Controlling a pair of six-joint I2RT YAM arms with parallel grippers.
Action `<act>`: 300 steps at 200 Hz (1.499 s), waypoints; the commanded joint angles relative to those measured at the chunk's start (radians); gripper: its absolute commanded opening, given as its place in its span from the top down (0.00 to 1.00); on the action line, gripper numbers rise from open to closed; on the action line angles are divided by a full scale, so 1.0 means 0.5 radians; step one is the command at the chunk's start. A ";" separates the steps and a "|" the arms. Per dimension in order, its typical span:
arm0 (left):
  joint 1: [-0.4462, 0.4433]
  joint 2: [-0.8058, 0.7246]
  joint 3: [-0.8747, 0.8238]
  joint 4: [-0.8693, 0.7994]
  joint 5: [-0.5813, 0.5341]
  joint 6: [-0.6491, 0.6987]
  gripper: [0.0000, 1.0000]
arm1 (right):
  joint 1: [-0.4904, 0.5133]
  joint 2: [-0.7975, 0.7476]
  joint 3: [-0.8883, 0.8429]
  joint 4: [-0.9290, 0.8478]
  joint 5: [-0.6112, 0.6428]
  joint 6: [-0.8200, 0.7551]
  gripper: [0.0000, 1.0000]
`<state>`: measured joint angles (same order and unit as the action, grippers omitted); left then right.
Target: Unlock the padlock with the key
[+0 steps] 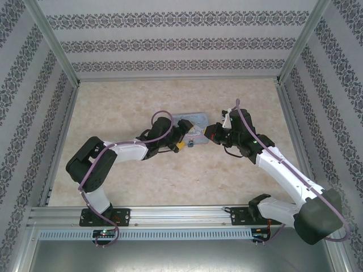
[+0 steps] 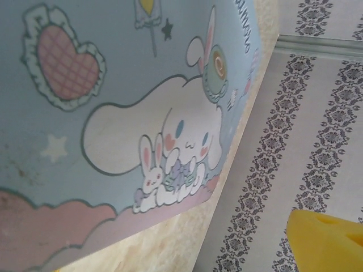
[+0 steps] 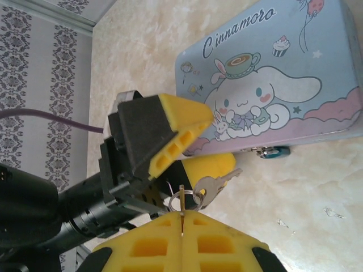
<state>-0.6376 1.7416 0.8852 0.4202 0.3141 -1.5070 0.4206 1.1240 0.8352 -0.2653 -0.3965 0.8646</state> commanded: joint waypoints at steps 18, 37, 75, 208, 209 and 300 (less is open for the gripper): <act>0.014 -0.041 0.053 0.109 0.088 0.009 0.03 | -0.011 -0.027 0.004 0.017 -0.062 0.009 1.00; -0.008 -0.101 0.005 0.233 0.085 -0.125 0.03 | 0.003 -0.019 0.013 0.038 -0.064 0.035 1.00; -0.048 -0.173 -0.051 0.500 0.059 -0.508 0.07 | 0.071 0.048 0.078 0.055 -0.031 0.050 1.00; -0.162 -0.203 -0.150 0.718 -0.090 -0.933 0.30 | 0.249 0.308 0.234 0.170 0.057 0.099 1.00; -0.161 -0.202 -0.150 0.721 -0.091 -0.932 0.30 | 0.250 0.308 0.233 0.169 0.057 0.099 1.00; -0.161 -0.181 -0.163 0.661 -0.140 -0.835 0.41 | 0.200 0.143 0.101 0.128 0.090 0.098 1.00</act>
<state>-0.7071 1.6493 0.8093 0.7238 0.2714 -1.9423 0.5320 1.2175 0.9085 -0.2047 -0.3649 0.9112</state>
